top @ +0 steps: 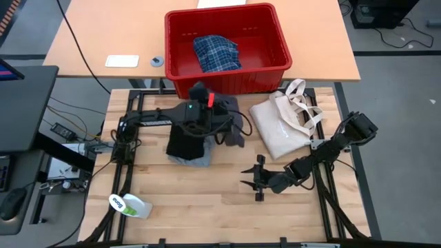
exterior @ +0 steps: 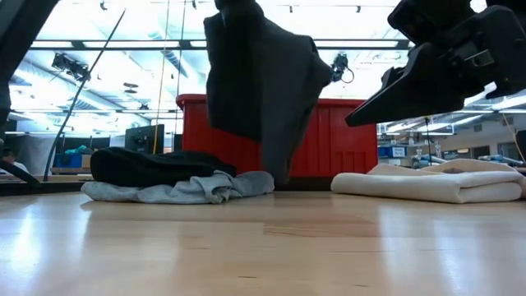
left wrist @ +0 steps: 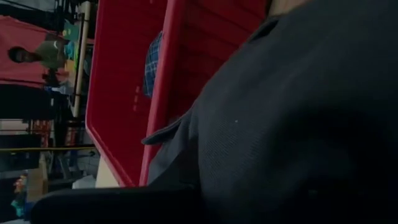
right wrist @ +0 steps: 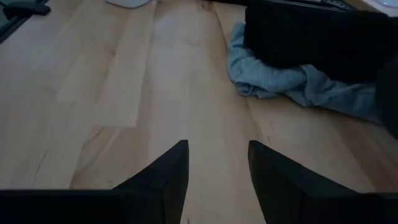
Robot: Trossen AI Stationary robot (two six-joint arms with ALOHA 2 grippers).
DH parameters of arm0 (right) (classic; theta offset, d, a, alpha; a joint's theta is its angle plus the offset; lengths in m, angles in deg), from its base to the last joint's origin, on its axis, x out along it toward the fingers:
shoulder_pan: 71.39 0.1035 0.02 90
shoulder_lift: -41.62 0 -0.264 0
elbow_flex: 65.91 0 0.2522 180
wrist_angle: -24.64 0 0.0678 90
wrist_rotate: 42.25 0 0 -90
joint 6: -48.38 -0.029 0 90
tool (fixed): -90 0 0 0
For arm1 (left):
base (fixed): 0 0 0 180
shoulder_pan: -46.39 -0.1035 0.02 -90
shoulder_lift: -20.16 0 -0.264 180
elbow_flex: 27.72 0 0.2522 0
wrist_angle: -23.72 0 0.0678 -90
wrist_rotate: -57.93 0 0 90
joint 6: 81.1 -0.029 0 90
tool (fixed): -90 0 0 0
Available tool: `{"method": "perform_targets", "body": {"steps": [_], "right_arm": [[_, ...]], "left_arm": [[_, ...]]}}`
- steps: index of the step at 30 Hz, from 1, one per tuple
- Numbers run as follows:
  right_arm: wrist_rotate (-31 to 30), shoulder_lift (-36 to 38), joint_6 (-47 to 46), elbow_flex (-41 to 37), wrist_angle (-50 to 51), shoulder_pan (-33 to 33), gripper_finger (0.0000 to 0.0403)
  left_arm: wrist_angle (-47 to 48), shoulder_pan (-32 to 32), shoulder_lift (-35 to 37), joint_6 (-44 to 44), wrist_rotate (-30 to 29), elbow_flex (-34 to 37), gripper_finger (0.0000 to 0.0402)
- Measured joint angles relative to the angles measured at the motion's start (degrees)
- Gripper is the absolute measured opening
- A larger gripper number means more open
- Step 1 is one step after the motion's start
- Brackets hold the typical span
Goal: Fold Laundry from Bin
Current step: Fold the gray short pants
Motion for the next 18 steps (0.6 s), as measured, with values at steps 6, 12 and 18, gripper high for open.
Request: {"method": "perform_targets", "body": {"steps": [6,12,18], "right_arm": [[0.0,0.0,0.4,0.0,-0.1,0.0,0.0173],[0.0,0.0,-0.5,0.0,0.0,0.8,0.0173],[0.2,0.0,-1.1,0.0,-0.1,1.6,0.0173]], "left_arm": [[-2.5,0.6,0.0,-0.6,-1.4,0.0,0.0048],[0.0,0.4,0.0,1.1,-6.1,0.0,0.0048],[-2.8,0.4,1.5,3.5,-8.1,8.2,0.0048]]}}
